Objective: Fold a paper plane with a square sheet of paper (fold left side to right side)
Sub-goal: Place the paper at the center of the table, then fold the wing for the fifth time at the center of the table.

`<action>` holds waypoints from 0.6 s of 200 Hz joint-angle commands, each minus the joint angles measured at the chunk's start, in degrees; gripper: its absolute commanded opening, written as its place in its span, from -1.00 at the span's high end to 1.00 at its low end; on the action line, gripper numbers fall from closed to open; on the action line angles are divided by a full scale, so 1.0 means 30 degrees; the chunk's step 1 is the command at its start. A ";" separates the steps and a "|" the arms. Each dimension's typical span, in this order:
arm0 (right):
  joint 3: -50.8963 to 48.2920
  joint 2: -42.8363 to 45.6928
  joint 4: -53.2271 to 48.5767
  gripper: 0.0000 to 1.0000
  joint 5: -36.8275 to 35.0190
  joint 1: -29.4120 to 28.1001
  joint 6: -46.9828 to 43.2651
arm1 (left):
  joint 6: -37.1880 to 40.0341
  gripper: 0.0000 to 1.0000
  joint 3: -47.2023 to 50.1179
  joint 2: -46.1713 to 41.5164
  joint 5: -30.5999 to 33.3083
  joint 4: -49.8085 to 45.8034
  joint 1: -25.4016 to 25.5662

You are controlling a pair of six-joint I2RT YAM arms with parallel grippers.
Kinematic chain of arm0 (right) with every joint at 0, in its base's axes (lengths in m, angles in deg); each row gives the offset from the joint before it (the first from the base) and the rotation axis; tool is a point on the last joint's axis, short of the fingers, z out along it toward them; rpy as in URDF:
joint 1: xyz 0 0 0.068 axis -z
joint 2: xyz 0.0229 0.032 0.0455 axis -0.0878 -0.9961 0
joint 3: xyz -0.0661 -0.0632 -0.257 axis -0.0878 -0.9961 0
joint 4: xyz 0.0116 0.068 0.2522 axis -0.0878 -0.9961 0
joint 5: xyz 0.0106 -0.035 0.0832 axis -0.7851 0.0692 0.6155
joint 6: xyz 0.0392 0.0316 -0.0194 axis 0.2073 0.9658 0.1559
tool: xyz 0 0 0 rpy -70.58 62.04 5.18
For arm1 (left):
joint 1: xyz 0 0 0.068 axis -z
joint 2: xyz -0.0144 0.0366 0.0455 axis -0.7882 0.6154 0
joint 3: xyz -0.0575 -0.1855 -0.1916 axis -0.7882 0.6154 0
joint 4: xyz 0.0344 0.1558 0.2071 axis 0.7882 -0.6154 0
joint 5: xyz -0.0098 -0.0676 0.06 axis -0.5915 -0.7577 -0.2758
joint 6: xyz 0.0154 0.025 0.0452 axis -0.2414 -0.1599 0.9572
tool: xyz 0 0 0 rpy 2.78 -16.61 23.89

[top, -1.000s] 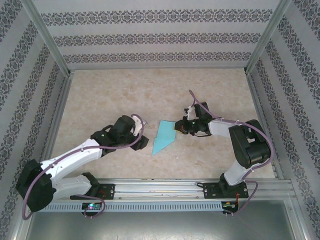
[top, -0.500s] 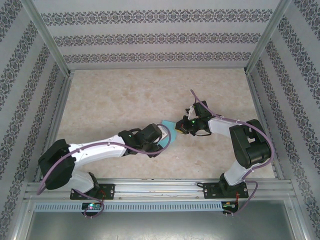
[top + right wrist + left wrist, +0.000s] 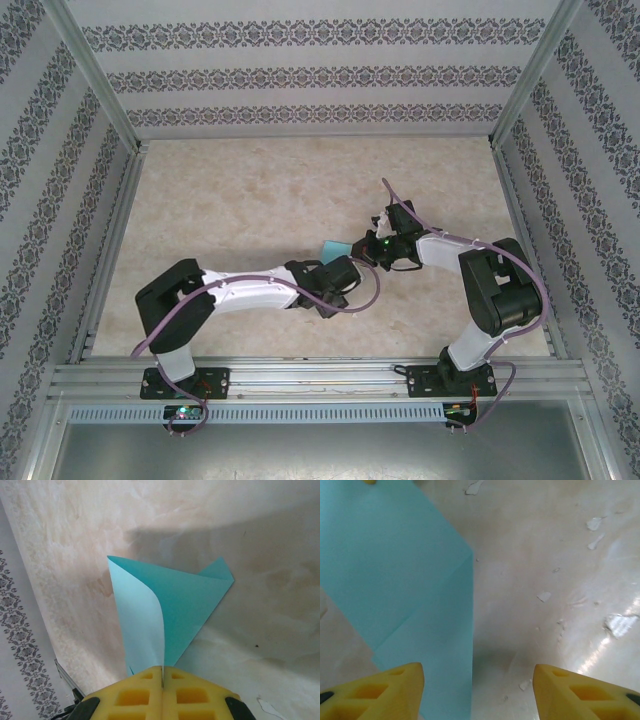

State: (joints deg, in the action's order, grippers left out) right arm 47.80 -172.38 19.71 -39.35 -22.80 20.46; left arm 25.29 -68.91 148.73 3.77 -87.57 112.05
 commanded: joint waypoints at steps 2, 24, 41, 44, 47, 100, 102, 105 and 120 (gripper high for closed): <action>0.0466 -0.0406 -0.0227 0.95 0.0072 -0.0057 0.0245 | 0.0819 -0.19 -0.0855 0.0871 0.2159 -0.1207 0.0431; 0.0494 -0.0531 -0.0273 0.95 0.0131 -0.0057 0.0186 | 0.1001 -0.17 -0.1135 0.1456 0.3352 -0.1326 0.0439; 0.0524 -0.0626 -0.0299 0.95 0.0187 -0.0064 0.0150 | 0.1178 -0.14 -0.1191 0.1692 0.4016 -0.1355 0.0439; 0.0524 -0.0641 -0.0296 0.96 0.0182 -0.0059 0.0155 | 0.1216 -0.12 -0.1181 0.1724 0.4066 -0.1348 0.0447; 0.0524 -0.0654 -0.0310 0.95 0.0168 -0.0057 0.0157 | 0.1210 -0.12 -0.1176 0.1761 0.4149 -0.1343 0.0440; 0.0612 -0.0839 -0.0376 0.96 0.0132 -0.0057 0.0106 | 0.1033 0.20 -0.1031 0.2020 0.4076 -0.1124 0.0439; 0.0612 -0.0855 -0.0381 0.95 0.0117 -0.0064 0.0100 | 0.1033 0.21 -0.1026 0.2013 0.4033 -0.1107 0.0454; 0.0612 -0.0856 -0.0405 0.96 0.0104 -0.0058 0.0099 | 0.1004 0.23 -0.0977 0.1987 0.3944 -0.1072 0.0456; 0.0641 -0.0886 -0.0500 0.95 0.0012 -0.0032 0.0036 | 0.0875 0.34 -0.0934 0.2028 0.3743 -0.1004 0.0439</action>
State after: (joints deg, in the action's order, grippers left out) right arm 48.33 -174.15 19.47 -39.33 -22.80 20.46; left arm 28.09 -71.14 153.97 14.72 -89.28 112.71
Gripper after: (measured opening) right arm 0.065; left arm 0.362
